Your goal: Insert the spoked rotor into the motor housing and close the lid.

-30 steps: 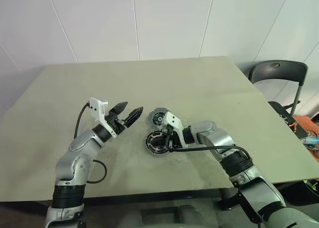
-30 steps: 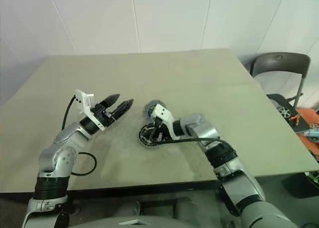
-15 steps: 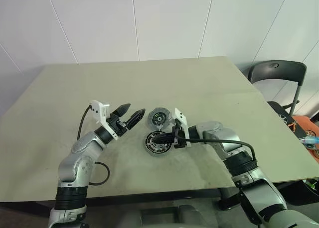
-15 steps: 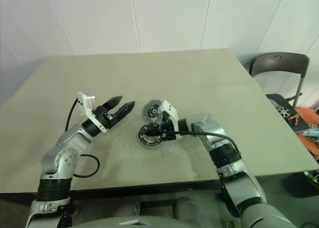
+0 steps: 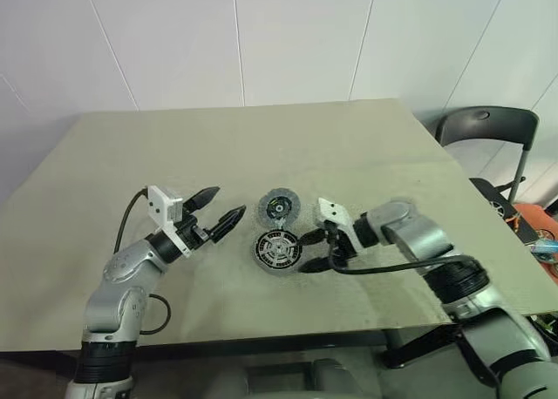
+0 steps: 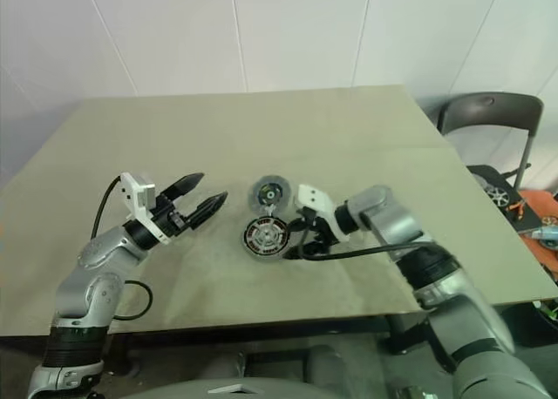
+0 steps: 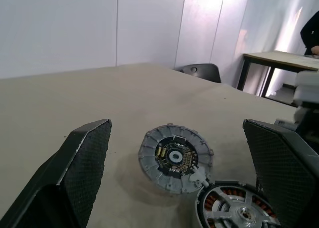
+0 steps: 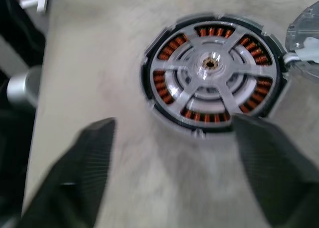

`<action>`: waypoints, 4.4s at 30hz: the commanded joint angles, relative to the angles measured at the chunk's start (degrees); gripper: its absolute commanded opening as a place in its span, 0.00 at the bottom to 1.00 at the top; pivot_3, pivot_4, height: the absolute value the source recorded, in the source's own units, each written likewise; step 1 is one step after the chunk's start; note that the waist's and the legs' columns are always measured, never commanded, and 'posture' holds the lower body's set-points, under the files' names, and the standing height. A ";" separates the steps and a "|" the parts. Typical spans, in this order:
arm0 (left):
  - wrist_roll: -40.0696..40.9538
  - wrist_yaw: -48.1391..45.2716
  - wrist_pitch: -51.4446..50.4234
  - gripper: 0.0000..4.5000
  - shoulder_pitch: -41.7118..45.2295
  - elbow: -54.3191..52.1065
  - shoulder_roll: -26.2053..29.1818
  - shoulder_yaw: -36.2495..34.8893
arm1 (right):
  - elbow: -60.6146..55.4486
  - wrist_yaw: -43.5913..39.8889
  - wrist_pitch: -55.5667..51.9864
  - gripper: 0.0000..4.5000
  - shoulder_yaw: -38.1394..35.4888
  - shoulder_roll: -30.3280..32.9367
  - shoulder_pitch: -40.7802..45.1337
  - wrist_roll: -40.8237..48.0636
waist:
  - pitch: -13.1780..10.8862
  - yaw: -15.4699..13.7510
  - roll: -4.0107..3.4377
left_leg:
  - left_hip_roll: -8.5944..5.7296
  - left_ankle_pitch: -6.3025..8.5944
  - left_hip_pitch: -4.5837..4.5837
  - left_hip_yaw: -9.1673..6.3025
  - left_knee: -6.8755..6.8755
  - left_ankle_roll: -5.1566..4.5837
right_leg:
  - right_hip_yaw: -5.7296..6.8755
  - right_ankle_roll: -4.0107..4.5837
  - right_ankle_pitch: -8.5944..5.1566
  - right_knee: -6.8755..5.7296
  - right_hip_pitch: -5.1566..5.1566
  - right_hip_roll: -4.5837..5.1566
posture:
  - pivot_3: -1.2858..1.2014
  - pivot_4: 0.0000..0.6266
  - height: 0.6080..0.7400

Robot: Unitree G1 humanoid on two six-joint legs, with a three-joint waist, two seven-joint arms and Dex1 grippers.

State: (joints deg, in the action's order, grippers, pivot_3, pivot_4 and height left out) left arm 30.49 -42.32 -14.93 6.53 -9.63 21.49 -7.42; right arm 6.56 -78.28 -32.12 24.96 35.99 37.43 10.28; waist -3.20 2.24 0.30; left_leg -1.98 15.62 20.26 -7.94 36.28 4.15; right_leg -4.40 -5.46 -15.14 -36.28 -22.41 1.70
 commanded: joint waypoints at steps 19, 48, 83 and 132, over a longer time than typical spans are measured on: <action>-2.29 1.94 1.29 1.00 1.31 -0.95 -0.49 0.90 | 4.52 5.43 11.96 0.99 7.55 -7.43 2.97 -13.25 | 0.01 -0.05 0.01 | 0.02 0.00 -0.27 -0.01 0.00 0.00 | 0.02 0.02 0.01 -0.07 0.21 -0.02 | 0.52 0.00 1.00; -1.75 4.58 -2.67 1.00 2.15 -4.67 -0.52 1.76 | 7.14 11.95 13.03 0.48 7.24 -11.89 1.94 -17.39 | 0.06 1.82 0.08 | 0.31 0.02 -1.80 0.03 -0.16 0.03 | 0.08 0.15 -0.26 0.01 1.40 -0.19 | 0.52 0.00 1.00; -1.52 7.00 -5.99 1.00 2.71 -7.92 -0.47 2.23 | 2.97 12.46 -4.61 0.94 -1.42 -13.88 5.89 -4.22 | -0.08 1.53 -0.02 | 0.43 0.02 -0.18 0.21 -0.25 0.03 | 0.17 0.05 0.20 0.13 -0.26 -0.18 | 0.52 0.00 1.00; -3.85 3.76 -1.64 1.00 3.70 -1.30 -1.32 3.09 | 3.97 10.02 10.77 0.40 9.78 -8.51 6.93 -21.58 | -0.05 0.19 0.02 | 0.40 0.01 -0.13 0.24 -0.06 0.02 | 0.18 0.21 0.34 0.07 -0.24 -0.19 | 0.52 0.00 1.00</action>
State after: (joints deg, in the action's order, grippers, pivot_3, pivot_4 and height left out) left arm 26.70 -38.36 -17.95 9.25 -10.45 19.97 -3.69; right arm 10.42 -68.23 -21.63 35.27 27.67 43.62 -10.61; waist -3.25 2.43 0.32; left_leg -1.58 15.63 20.12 -7.70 36.22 4.17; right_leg -4.22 -5.26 -14.80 -36.21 -22.64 1.51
